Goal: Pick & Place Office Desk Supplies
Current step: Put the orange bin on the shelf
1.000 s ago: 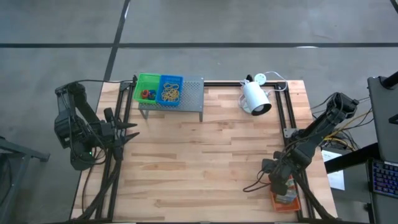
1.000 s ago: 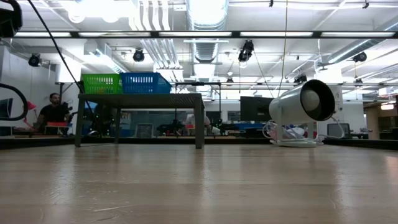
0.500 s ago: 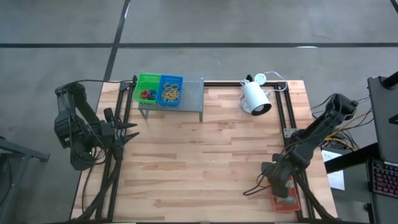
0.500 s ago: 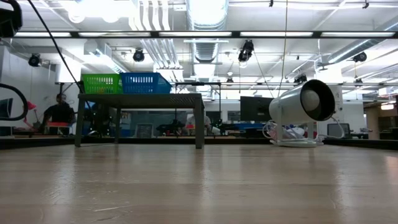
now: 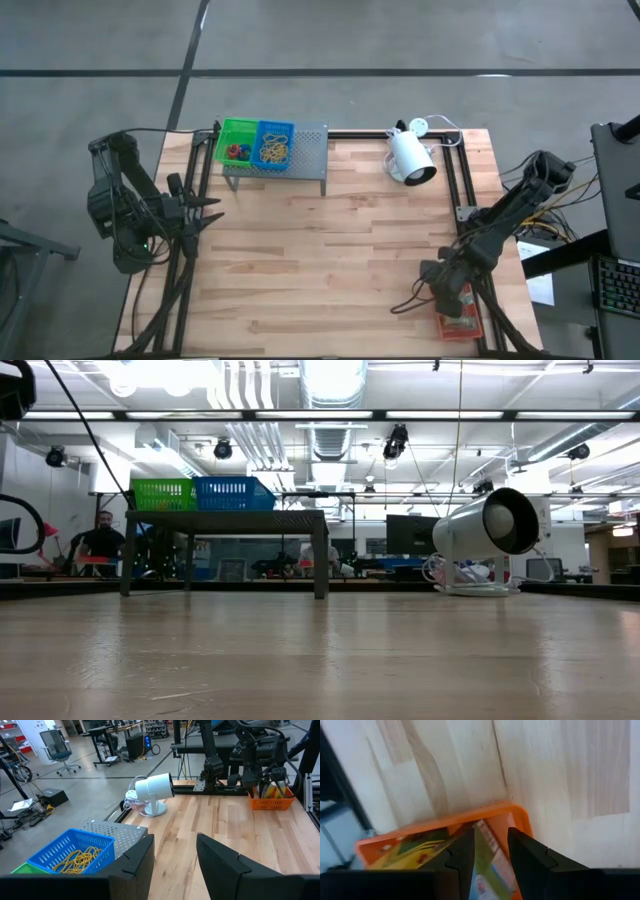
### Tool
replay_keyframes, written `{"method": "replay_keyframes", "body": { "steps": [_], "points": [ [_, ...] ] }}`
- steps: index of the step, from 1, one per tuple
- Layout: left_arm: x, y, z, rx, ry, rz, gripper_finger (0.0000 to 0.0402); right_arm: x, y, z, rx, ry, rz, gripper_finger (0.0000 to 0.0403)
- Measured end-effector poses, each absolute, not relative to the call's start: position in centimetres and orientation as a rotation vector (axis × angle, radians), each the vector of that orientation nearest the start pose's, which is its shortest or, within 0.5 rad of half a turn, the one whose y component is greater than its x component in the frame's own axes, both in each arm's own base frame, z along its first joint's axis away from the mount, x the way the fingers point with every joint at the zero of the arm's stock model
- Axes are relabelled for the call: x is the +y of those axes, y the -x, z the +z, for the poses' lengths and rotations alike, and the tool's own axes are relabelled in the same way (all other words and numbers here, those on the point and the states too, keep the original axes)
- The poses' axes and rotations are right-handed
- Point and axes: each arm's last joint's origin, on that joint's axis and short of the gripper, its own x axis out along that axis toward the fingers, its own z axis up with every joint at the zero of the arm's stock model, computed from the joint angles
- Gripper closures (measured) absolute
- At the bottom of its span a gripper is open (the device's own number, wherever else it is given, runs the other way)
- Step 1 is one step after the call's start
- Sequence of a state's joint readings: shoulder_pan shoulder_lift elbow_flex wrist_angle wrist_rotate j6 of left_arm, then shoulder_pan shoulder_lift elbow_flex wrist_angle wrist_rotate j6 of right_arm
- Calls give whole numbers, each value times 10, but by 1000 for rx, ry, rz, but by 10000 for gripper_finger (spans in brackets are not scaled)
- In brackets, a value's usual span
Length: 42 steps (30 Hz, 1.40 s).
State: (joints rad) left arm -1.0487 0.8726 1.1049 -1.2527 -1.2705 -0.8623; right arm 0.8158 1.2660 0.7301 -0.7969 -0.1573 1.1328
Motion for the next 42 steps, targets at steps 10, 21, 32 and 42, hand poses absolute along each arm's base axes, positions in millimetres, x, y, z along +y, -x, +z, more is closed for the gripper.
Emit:
{"method": "replay_keyframes", "body": {
  "steps": [10,21,32,42],
  "points": [
    [-86,-81,355,276,-89,342,249,154,-133,195,1528,-470,-85,287],
    [-86,-81,355,276,-89,342,249,156,-130,203,1516,-423,-107,287],
    [-86,-81,355,276,-90,342,249,157,-124,202,1477,-341,-129,287],
    [-86,-81,355,276,-90,342,249,157,-125,192,1476,-324,-118,287]
  ]
}}
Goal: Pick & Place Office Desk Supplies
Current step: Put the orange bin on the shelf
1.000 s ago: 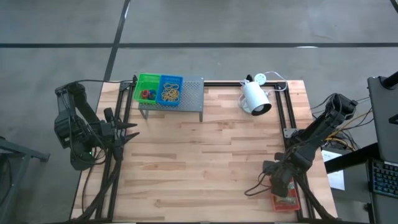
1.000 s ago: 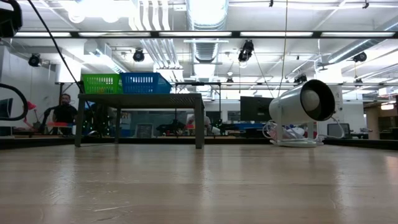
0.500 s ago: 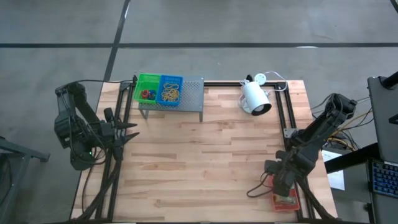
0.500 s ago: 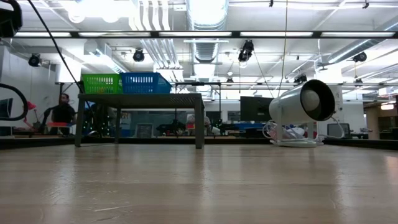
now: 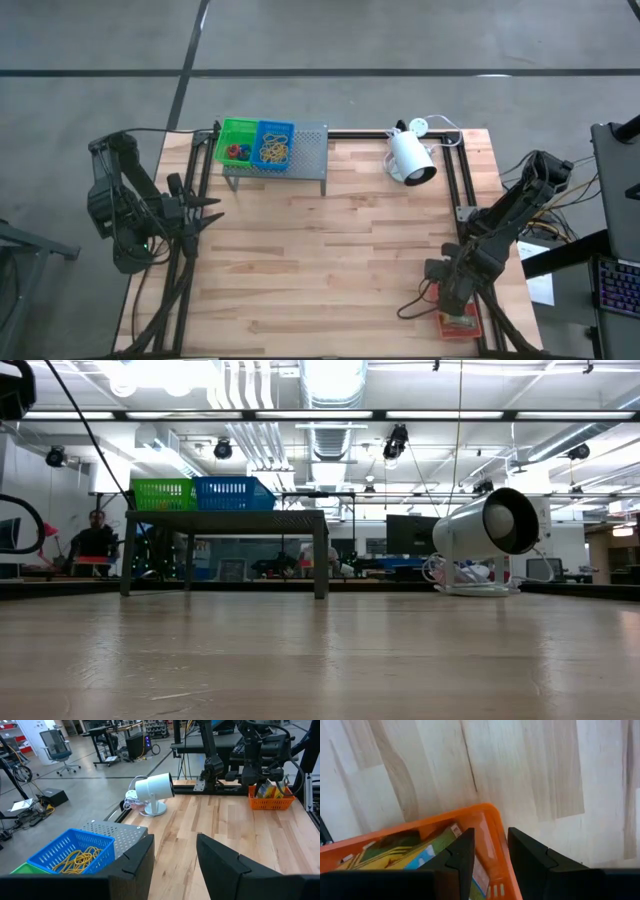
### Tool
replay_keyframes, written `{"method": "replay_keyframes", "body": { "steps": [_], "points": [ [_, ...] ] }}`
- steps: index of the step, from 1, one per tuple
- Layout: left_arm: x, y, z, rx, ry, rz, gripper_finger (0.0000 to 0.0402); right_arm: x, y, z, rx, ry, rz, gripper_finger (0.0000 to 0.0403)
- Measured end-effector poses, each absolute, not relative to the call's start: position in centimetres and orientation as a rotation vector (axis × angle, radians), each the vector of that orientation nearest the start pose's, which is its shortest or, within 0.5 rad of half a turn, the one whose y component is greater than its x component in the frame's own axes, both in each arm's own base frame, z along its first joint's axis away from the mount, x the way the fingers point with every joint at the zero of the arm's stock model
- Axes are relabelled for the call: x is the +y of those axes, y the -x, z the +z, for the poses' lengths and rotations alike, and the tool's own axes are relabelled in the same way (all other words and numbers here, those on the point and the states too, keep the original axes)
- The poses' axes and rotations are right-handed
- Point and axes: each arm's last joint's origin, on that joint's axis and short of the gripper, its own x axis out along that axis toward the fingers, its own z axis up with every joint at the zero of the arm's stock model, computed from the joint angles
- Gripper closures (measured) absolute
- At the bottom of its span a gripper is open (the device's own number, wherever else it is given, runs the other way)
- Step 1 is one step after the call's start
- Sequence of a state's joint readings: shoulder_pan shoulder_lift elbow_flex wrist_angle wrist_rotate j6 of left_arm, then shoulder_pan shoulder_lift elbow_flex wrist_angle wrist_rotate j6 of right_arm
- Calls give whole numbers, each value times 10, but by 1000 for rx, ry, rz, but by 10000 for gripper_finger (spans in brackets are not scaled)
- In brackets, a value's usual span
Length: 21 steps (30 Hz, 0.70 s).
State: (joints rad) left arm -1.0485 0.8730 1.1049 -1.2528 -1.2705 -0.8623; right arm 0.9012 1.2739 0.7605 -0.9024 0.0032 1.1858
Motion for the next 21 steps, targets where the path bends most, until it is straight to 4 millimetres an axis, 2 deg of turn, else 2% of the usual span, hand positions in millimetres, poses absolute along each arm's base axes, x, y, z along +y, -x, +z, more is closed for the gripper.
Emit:
{"method": "replay_keyframes", "body": {
  "steps": [10,17,21],
  "points": [
    [-86,-81,355,276,-89,342,249,157,-120,175,1472,-356,-109,287],
    [-86,-81,355,277,-90,342,249,157,-119,175,1471,-356,-110,288],
    [-86,-81,355,276,-89,341,249,157,-120,175,1468,-356,-112,302]
  ]
}}
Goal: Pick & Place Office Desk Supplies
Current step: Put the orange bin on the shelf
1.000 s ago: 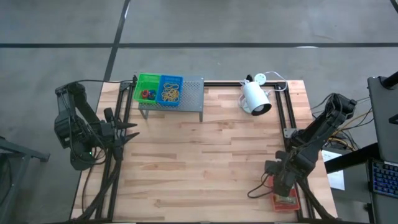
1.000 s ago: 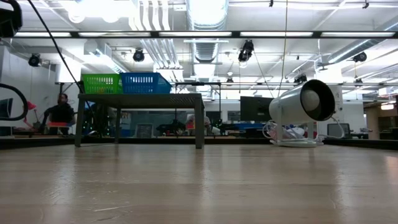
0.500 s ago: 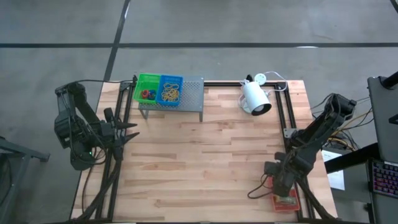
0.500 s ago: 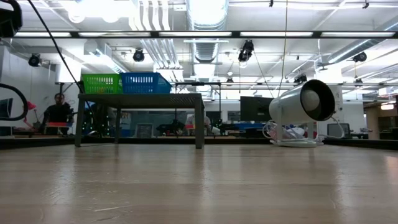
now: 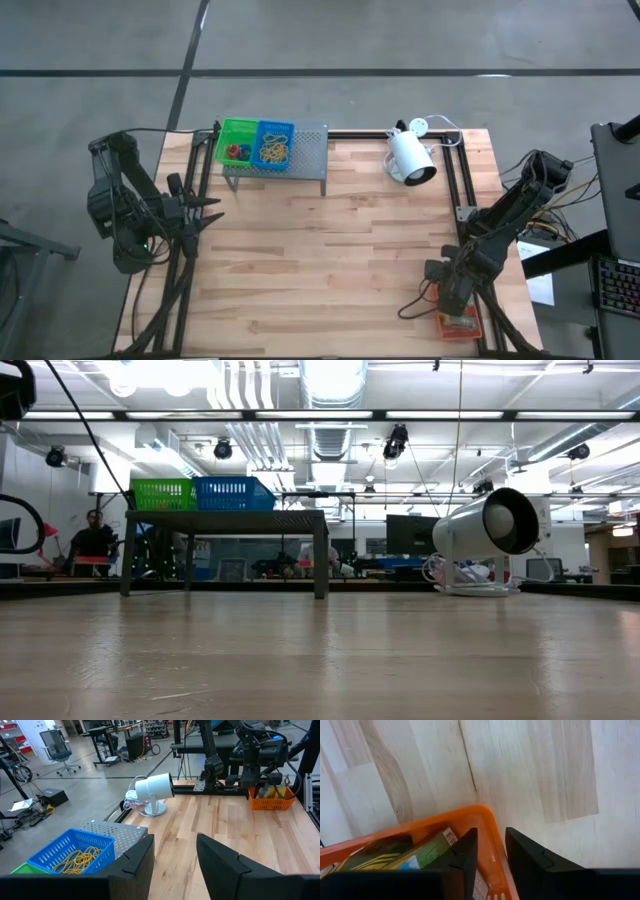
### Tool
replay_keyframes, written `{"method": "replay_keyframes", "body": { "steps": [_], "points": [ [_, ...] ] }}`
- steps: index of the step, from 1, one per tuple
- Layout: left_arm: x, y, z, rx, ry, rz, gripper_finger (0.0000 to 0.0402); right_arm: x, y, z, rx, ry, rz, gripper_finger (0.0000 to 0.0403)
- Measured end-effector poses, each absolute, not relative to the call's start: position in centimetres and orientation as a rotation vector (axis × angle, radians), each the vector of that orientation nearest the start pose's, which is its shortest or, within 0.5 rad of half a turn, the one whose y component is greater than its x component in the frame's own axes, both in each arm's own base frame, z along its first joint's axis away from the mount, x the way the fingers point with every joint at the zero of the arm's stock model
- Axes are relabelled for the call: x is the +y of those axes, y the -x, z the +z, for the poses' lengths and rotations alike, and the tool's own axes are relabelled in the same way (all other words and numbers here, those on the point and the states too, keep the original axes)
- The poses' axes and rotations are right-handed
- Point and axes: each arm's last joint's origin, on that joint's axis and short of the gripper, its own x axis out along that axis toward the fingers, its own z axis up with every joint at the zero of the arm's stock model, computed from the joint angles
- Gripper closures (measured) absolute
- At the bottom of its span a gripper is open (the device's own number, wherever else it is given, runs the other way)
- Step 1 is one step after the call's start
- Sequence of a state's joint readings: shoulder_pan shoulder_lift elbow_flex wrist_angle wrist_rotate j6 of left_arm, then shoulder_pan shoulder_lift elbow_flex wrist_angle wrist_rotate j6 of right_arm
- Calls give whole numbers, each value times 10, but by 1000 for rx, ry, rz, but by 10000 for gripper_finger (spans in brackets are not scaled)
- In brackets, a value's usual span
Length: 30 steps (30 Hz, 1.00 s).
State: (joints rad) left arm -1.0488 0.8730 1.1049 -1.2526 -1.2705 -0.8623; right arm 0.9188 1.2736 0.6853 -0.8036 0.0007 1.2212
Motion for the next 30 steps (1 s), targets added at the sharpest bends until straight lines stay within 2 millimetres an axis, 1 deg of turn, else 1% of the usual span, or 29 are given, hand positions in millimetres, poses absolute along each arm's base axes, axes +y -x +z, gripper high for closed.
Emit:
{"method": "replay_keyframes", "body": {
  "steps": [9,20,30],
  "points": [
    [-86,-81,355,276,-89,341,249,157,-120,175,1465,-355,-114,349],
    [-86,-81,355,276,-89,342,249,156,-120,175,1435,-340,-131,355],
    [-86,-81,355,276,-89,342,249,153,-123,176,1327,-311,-191,383]
  ]
}}
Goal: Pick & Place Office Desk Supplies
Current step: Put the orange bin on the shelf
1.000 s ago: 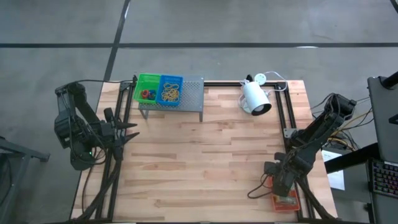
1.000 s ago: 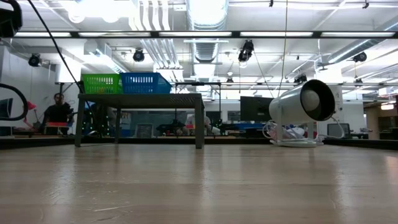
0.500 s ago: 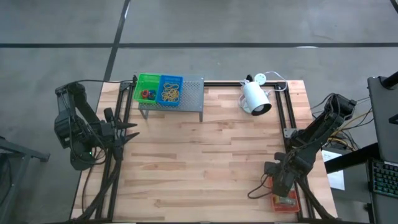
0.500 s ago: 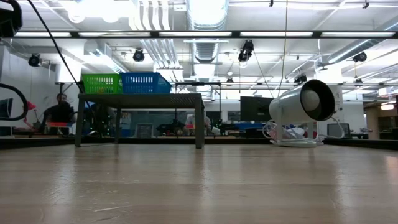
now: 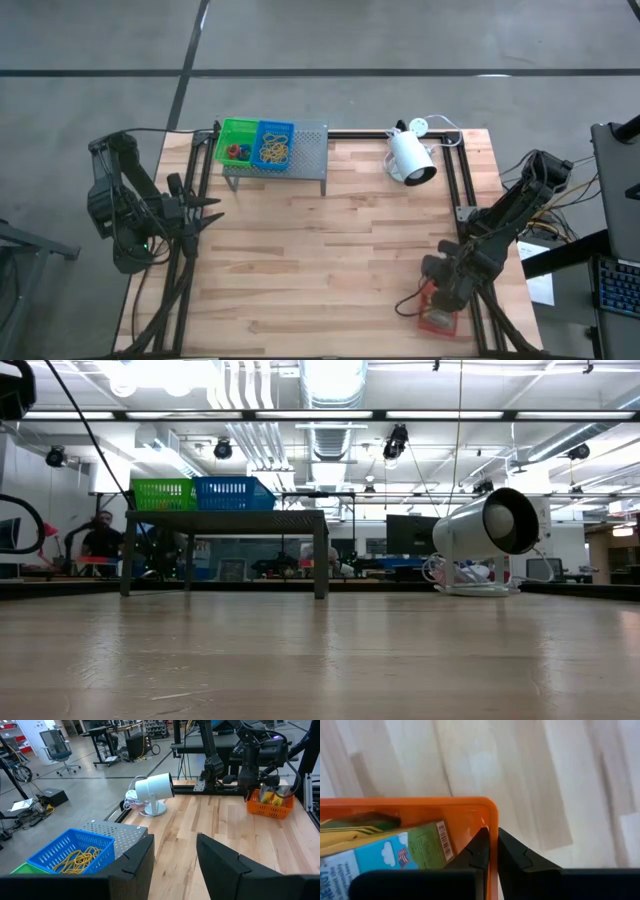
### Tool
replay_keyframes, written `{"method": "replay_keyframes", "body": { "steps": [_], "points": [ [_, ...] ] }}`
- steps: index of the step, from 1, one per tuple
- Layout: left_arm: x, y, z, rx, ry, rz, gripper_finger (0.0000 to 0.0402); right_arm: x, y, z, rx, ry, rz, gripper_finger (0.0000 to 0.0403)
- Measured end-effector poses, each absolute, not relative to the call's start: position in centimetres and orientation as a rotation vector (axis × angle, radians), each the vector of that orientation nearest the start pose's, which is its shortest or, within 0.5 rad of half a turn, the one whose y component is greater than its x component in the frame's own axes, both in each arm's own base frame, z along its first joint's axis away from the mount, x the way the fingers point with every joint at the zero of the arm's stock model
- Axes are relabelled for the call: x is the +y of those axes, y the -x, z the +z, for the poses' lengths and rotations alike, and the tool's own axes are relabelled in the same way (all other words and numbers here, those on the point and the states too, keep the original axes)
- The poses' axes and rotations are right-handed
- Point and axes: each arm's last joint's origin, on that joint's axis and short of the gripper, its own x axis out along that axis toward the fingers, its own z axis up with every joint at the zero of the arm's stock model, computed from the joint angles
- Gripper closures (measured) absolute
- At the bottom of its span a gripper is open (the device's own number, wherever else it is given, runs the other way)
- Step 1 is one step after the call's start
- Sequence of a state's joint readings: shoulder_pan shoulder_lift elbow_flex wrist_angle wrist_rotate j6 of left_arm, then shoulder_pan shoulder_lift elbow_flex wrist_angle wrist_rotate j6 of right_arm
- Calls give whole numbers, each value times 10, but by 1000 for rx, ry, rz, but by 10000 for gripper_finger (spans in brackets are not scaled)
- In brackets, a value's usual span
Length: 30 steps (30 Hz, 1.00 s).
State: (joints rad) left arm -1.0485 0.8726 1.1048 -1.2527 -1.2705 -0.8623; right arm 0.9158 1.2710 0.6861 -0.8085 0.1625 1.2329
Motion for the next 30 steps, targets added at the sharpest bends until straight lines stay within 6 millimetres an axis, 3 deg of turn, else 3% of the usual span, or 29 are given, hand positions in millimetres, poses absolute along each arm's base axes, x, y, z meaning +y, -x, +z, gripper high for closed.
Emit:
{"method": "replay_keyframes", "body": {
  "steps": [7,19,30],
  "points": [
    [-86,-81,355,276,-89,341,249,145,-134,176,1226,-389,-319,384],
    [-86,-81,355,276,-89,342,249,118,-171,188,1143,-523,-437,385],
    [-86,-81,355,276,-89,342,249,96,-195,192,1097,-533,-370,385]
  ]
}}
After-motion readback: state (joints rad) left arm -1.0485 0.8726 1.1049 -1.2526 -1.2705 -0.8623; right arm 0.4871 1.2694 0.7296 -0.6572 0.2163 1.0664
